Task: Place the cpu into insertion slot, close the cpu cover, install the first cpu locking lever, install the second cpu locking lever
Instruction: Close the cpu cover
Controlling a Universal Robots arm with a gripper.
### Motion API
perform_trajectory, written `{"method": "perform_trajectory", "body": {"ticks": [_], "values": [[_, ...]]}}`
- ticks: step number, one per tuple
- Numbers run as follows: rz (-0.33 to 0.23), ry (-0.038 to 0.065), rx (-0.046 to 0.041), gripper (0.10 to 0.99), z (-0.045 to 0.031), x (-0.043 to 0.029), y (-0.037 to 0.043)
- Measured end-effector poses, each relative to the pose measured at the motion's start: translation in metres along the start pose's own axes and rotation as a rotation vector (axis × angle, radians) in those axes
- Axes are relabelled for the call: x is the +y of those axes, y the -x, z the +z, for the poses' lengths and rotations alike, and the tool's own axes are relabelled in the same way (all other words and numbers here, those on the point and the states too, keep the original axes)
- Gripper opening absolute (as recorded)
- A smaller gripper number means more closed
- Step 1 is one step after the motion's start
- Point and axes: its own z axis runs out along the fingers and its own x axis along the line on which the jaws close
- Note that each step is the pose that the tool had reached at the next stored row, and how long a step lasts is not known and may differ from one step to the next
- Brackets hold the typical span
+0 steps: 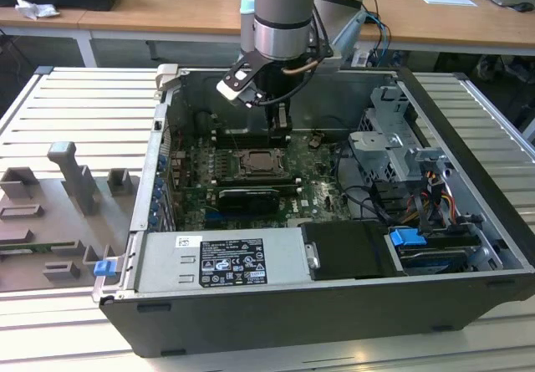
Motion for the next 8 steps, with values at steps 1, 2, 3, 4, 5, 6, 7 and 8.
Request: {"method": "perform_trajectory", "body": {"ticks": [1, 2, 3, 4, 5, 6, 7, 8], "values": [[0.000, 0.000, -0.0001, 0.106, 0.0003, -0.0016, 0.0000], [0.000, 0.000, -0.0002, 0.106, 0.0007, -0.0036, -0.0001], [0.000, 0.000, -0.0002, 0.106, 0.0014, -0.0072, -0.0002], [0.000, 0.000, -0.0002, 0.106, 0.0018, -0.0102, -0.0003], [0.000, 0.000, -0.0001, 0.106, 0.0020, -0.0113, -0.0004], [0.000, 0.000, 0.0000, 0.106, 0.0021, -0.0128, -0.0005], [0.000, 0.000, -0.0002, 0.106, 0.0022, -0.0140, -0.0005], [0.000, 0.000, -0.0001, 0.106, 0.0024, -0.0147, -0.0005]]}}
